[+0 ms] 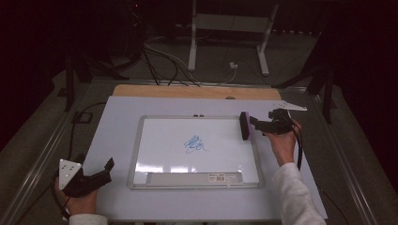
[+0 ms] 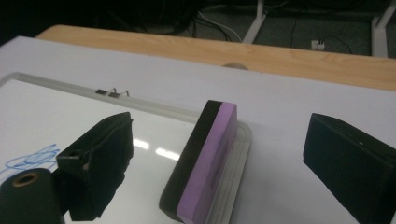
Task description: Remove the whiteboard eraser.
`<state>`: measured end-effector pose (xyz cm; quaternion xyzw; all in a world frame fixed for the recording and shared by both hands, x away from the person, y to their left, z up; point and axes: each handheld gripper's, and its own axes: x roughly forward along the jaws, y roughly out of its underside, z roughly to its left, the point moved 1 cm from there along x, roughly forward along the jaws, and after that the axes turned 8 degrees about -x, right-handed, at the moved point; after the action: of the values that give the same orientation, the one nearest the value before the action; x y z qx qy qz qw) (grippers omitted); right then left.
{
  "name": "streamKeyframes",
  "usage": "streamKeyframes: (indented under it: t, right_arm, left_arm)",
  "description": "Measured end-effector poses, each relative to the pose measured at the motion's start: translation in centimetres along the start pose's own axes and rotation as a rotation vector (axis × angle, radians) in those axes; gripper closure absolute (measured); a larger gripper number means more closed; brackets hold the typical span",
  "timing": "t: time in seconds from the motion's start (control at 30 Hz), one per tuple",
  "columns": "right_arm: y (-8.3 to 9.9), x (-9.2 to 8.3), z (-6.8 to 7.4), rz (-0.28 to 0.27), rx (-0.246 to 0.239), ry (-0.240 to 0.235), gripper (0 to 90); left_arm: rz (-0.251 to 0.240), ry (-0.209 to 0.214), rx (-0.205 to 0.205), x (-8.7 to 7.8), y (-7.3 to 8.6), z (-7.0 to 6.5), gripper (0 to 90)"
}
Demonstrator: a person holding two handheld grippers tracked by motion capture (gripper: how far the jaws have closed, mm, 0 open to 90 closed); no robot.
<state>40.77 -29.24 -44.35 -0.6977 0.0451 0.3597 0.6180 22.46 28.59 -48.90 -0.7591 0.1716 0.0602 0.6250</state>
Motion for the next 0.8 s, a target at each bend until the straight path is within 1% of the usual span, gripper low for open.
streamKeyframes:
  t: [0.1, 0.17, 0.2, 0.27, 0.3, 0.33, 0.37, 0.43, 0.47, 0.5, 0.53, 0.57, 0.6, 0.63, 0.67, 0.7, 0.73, 0.8]
  right_arm:
    - [0.1, 0.5, -0.1, 0.012, 0.003, -0.004, 11.5]
    - [0.5, 1.1, -0.2, 0.029, 0.028, -0.016, 15.0]
    - [0.5, 1.1, -0.2, 0.029, 0.028, -0.016, 15.0]
    - [0.9, 1.9, 0.1, 0.034, 0.014, -0.023, 19.3]
    - [0.9, 1.9, 0.1, 0.034, 0.014, -0.023, 19.3]
    - [0.9, 2.3, 0.3, 0.039, 0.013, -0.026, 23.1]
    - [0.9, 2.3, 0.3, 0.039, 0.013, -0.026, 23.1]
    - [0.9, 2.8, 0.4, 0.043, 0.022, -0.026, 27.4]
    - [0.9, 3.0, 0.4, 0.045, 0.028, -0.024, 30.1]
    - [1.0, 3.3, 0.4, 0.053, 0.047, -0.015, 35.6]
    - [1.0, 3.3, 0.4, 0.053, 0.047, -0.015, 35.6]
    - [1.3, 3.7, 0.3, 0.071, 0.054, -0.013, 41.2]
    - [1.4, 3.9, 0.3, 0.082, 0.056, -0.004, 43.8]
    - [1.4, 3.9, 0.3, 0.082, 0.056, -0.004, 43.8]
    - [1.4, 4.0, 0.3, 0.089, 0.055, 0.002, 45.6]
    - [1.6, 4.1, 0.3, 0.096, 0.06, 0.003, 48.6]
    - [1.7, 4.2, 0.2, 0.096, 0.071, -0.001, 53.6]
    - [1.7, 4.3, 0.1, 0.098, 0.073, -0.001, 58.8]
  left_arm:
    - [-0.008, -0.003, -0.012, -0.1, 0.0, 0.1, 0.5]
    - [-0.01, -0.004, -0.02, -0.2, 0.0, 0.3, 0.5]
    - [-0.011, -0.007, -0.025, -0.2, 0.0, 0.3, 0.5]
    - [-0.009, -0.008, -0.035, -0.2, 0.0, 0.5, 0.5]
    - [-0.01, -0.01, -0.038, -0.2, 0.0, 0.5, 0.5]
    - [-0.012, -0.013, -0.041, -0.2, 0.0, 0.6, 0.5]
    - [-0.013, -0.013, -0.045, -0.2, 0.0, 0.6, 0.5]
    - [-0.015, -0.016, -0.05, -0.3, 0.0, 0.7, 0.5]
    - [-0.017, -0.02, -0.046, -0.3, 0.0, 0.7, 0.5]
    - [-0.016, -0.022, -0.041, -0.3, 0.0, 0.7, 0.5]
    - [-0.017, -0.022, -0.039, -0.3, 0.0, 0.6, 0.5]
    - [-0.017, -0.02, -0.035, -0.3, 0.0, 0.5, 0.5]
    - [-0.015, -0.019, -0.032, -0.3, 0.0, 0.5, 0.5]
    - [-0.013, -0.019, -0.03, -0.3, 0.0, 0.5, 0.5]
    - [-0.013, -0.018, -0.03, -0.3, 0.0, 0.5, 0.5]
    - [-0.014, -0.018, -0.032, -0.3, 0.0, 0.5, 0.5]
    - [-0.016, -0.019, -0.039, -0.3, 0.0, 0.6, 0.5]
    - [-0.016, -0.02, -0.042, -0.3, 0.0, 0.6, 0.5]
